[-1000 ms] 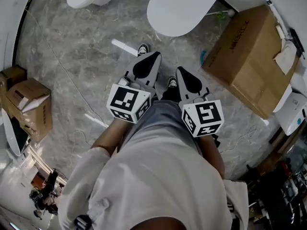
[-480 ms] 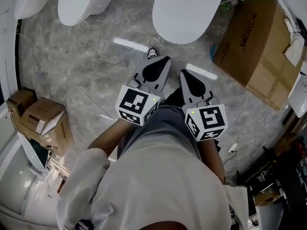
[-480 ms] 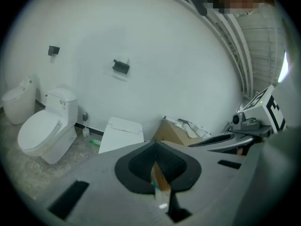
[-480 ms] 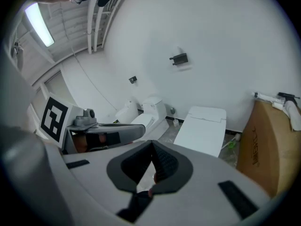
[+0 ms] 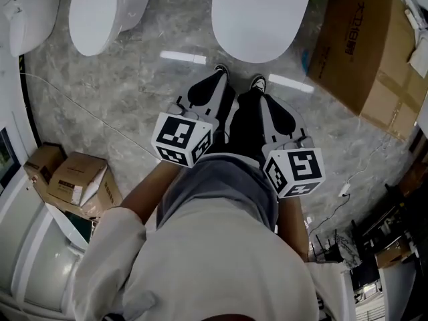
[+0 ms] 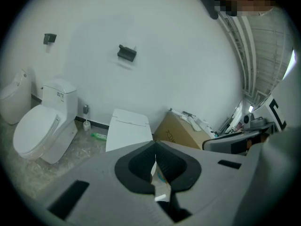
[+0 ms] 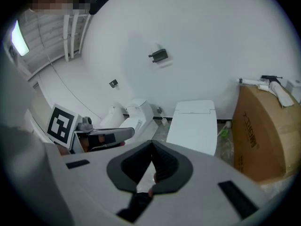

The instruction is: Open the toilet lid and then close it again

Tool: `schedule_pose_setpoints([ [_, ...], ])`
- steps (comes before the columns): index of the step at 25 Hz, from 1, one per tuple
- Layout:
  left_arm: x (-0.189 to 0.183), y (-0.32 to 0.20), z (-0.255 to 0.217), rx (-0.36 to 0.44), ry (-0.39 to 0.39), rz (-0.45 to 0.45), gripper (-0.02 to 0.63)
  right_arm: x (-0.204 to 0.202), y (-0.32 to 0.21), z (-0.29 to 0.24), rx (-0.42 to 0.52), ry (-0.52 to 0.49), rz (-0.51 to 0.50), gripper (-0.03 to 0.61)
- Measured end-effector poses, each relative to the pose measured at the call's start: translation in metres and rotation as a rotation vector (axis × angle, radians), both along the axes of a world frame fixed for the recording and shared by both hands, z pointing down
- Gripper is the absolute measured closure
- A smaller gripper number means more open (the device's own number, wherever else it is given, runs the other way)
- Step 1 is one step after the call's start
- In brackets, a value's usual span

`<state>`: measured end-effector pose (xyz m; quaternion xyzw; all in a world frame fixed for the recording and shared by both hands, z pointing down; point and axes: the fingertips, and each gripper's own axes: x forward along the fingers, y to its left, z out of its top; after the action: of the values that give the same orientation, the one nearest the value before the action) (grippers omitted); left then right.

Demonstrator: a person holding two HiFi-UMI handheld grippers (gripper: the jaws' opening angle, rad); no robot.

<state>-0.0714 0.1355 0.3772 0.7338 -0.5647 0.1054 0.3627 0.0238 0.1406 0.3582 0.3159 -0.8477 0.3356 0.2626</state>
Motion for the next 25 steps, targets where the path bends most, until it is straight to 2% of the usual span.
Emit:
schedule_pose_setpoints([
  [9,-0.01,-0.011,0.08,-0.103,0.057,-0.065,0.606,0.0,-0.01,0.046,-0.065,0.004,-0.011,0.568],
  [13,-0.014,-0.012,0.127,-0.161,-0.027,-0.07,0.606,0.009,-0.027,0.067,-0.057,0.016,0.008,0.568],
  [15,-0.013,-0.01,0.148,-0.193,-0.032,-0.078,0.606,0.017,-0.033,0.078,-0.065,0.023,0.022,0.568],
  [25,-0.019,-0.017,0.246,-0.309,0.1,-0.191,0.604,0.024,-0.045,0.133,-0.155,0.022,-0.039,0.568],
])
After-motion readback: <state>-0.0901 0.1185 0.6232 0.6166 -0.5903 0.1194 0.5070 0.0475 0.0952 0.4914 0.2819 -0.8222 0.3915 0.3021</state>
